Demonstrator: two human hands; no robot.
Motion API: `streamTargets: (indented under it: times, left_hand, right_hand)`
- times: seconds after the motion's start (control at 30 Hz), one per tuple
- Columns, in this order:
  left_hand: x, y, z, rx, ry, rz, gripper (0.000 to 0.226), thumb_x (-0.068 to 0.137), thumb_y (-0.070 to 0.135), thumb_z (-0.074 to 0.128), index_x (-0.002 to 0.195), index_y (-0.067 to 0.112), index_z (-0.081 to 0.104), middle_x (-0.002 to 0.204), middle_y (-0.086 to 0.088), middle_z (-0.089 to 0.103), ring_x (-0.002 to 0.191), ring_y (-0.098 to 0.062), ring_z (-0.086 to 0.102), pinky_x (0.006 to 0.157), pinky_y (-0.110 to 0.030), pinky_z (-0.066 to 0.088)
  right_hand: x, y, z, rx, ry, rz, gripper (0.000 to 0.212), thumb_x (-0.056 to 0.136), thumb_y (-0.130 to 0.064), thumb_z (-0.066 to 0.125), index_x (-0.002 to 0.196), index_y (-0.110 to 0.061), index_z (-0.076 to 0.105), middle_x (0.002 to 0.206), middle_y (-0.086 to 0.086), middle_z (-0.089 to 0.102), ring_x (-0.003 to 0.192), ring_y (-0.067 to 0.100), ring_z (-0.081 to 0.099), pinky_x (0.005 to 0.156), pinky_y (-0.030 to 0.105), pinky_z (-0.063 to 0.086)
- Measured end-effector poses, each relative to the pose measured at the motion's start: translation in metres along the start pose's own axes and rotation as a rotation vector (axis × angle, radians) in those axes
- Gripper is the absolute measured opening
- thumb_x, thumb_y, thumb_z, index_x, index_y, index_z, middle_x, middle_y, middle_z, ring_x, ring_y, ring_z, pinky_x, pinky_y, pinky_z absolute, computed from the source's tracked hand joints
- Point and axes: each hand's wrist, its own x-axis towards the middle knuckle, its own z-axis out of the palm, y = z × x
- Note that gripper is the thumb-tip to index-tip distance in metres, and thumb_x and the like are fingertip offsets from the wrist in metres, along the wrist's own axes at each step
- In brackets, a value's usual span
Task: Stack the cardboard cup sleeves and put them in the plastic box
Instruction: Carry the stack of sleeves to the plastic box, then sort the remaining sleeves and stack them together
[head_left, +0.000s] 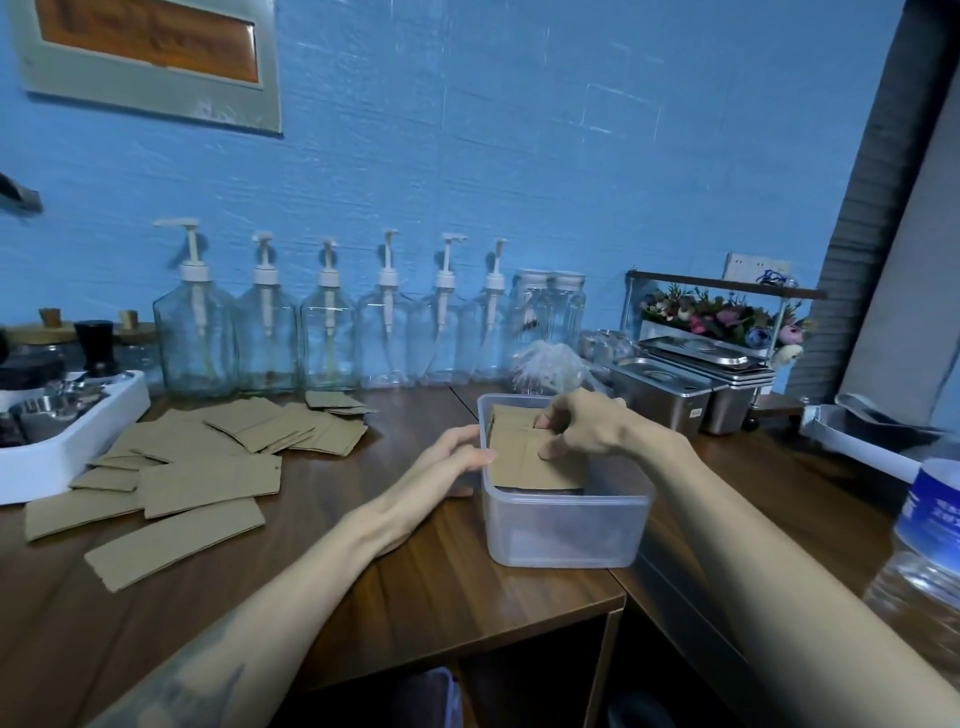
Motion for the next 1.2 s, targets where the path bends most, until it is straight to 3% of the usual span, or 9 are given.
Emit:
streamTargets:
  times: [0.17,0.33,0.5,0.6,0.77,0.9,1.0,1.2]
  left_hand:
    - [0.002,-0.004,-0.001,-0.003,-0.014,0.009,0.067,0.077,0.045,0.062,0.138,0.023,0.047,0.119,0.014,0.068,0.115,-0.003,0.061,0.103,-0.035,0.047]
    - [0.006,-0.007,-0.004,-0.004,-0.006,0.011,0.065,0.077,0.049,0.063,0.136,0.025,0.050,0.122,0.012,0.068,0.116,-0.005,0.061,0.104,-0.040,0.047]
    - [0.008,-0.011,-0.010,0.069,0.031,0.011,0.066,0.078,0.065,0.057,0.135,0.031,0.052,0.126,0.012,0.064,0.117,-0.003,0.059,0.089,-0.028,0.049]
    - [0.007,-0.011,-0.012,0.077,0.081,0.023,0.047,0.089,0.059,0.056,0.129,0.033,0.056,0.124,0.012,0.064,0.114,-0.002,0.060,0.084,-0.025,0.048]
    - [0.002,-0.008,-0.014,0.117,0.180,0.078,0.026,0.095,0.045,0.057,0.117,0.033,0.061,0.120,0.011,0.064,0.111,-0.004,0.060,0.091,-0.027,0.049]
    - [-0.005,-0.003,-0.027,0.250,0.219,0.130,0.033,0.092,0.049,0.060,0.121,0.033,0.060,0.121,0.017,0.061,0.113,0.001,0.055,0.103,-0.031,0.044]
    - [-0.022,0.002,-0.047,0.455,0.244,0.203,0.038,0.093,0.045,0.061,0.128,0.029,0.056,0.126,0.013,0.056,0.113,0.000,0.053,0.103,-0.028,0.042]
    - [-0.070,-0.002,-0.122,0.727,0.333,0.211,0.045,0.091,0.046,0.062,0.131,0.029,0.052,0.126,0.013,0.053,0.117,-0.006,0.053,0.104,-0.037,0.045]
  right_hand:
    - [-0.001,0.004,0.003,-0.026,0.095,-0.023,0.041,0.069,-0.041,0.083,0.103,-0.032,0.061,0.104,-0.010,0.064,0.106,0.016,0.057,0.093,0.039,0.027]
    - [-0.004,0.004,0.002,-0.030,0.087,-0.028,0.049,0.068,-0.042,0.083,0.113,-0.035,0.063,0.106,-0.011,0.063,0.112,0.017,0.053,0.092,0.037,0.026]
    - [-0.006,0.003,0.002,-0.034,0.104,-0.028,0.051,0.067,-0.044,0.083,0.113,-0.035,0.064,0.108,-0.011,0.063,0.113,0.016,0.053,0.090,0.036,0.024]
    - [-0.010,0.001,0.001,-0.026,0.095,-0.021,0.052,0.067,-0.045,0.084,0.114,-0.034,0.064,0.109,-0.010,0.063,0.112,0.016,0.053,0.094,0.038,0.026]
    - [-0.016,-0.008,-0.003,-0.050,0.120,-0.042,0.054,0.066,-0.050,0.084,0.114,-0.033,0.065,0.105,-0.011,0.056,0.107,0.012,0.051,0.095,0.038,0.027]
    - [-0.017,-0.022,-0.010,-0.004,0.160,-0.102,0.048,0.073,-0.046,0.080,0.114,-0.030,0.063,0.110,-0.003,0.052,0.103,0.016,0.050,0.091,0.035,0.033]
    - [-0.014,-0.048,-0.010,0.078,0.192,-0.222,0.039,0.079,-0.038,0.077,0.113,-0.022,0.064,0.110,0.004,0.054,0.097,0.017,0.051,0.085,0.030,0.042]
    - [-0.009,-0.132,0.010,0.136,0.186,-0.369,0.034,0.084,-0.028,0.074,0.115,-0.016,0.065,0.108,0.006,0.055,0.089,0.015,0.054,0.079,0.020,0.035]
